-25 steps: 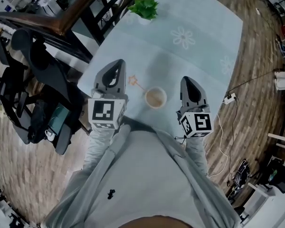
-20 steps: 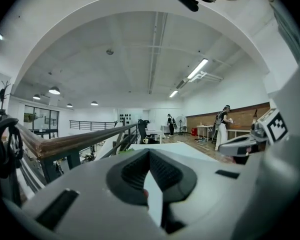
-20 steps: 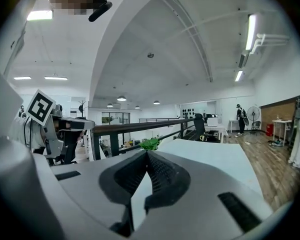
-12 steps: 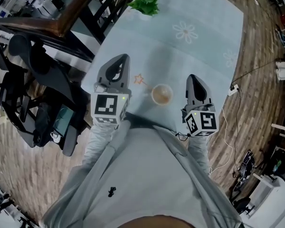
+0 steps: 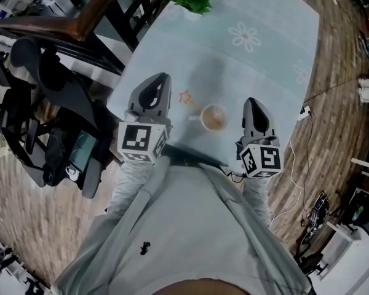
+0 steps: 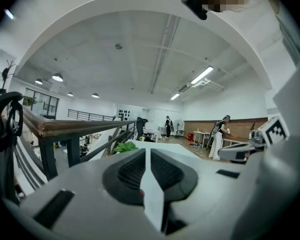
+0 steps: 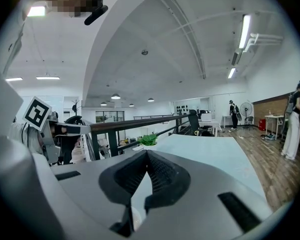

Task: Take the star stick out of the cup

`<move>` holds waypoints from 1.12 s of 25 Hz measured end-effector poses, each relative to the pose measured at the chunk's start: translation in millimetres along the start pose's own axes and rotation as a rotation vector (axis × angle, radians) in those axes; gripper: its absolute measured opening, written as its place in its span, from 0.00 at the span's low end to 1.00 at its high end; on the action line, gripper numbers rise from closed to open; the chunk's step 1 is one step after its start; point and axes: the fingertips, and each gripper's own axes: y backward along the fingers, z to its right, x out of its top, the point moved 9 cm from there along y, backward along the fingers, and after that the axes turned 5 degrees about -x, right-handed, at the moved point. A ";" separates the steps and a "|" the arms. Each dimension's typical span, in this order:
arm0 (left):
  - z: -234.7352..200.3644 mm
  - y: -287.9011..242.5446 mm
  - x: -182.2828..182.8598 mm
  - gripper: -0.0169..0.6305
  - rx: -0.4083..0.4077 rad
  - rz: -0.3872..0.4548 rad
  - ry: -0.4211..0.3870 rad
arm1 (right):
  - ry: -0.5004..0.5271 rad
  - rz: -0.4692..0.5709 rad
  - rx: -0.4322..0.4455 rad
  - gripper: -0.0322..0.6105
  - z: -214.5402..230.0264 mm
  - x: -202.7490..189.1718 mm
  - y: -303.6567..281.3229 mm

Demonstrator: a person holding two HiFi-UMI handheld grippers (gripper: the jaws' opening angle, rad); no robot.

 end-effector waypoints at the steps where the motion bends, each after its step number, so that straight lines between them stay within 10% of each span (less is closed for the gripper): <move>1: 0.0 0.4 -2.3 0.06 -0.002 0.001 0.011 | -0.003 0.001 -0.003 0.07 0.2 -0.6 0.5; 11: 6.3 2.7 -37.7 0.33 -0.038 -0.039 0.173 | -0.003 -0.016 -0.012 0.07 1.1 -8.0 8.4; 28: 37.6 1.0 -102.3 0.37 -0.101 -0.199 0.284 | -0.025 -0.055 0.014 0.07 1.5 -28.3 8.5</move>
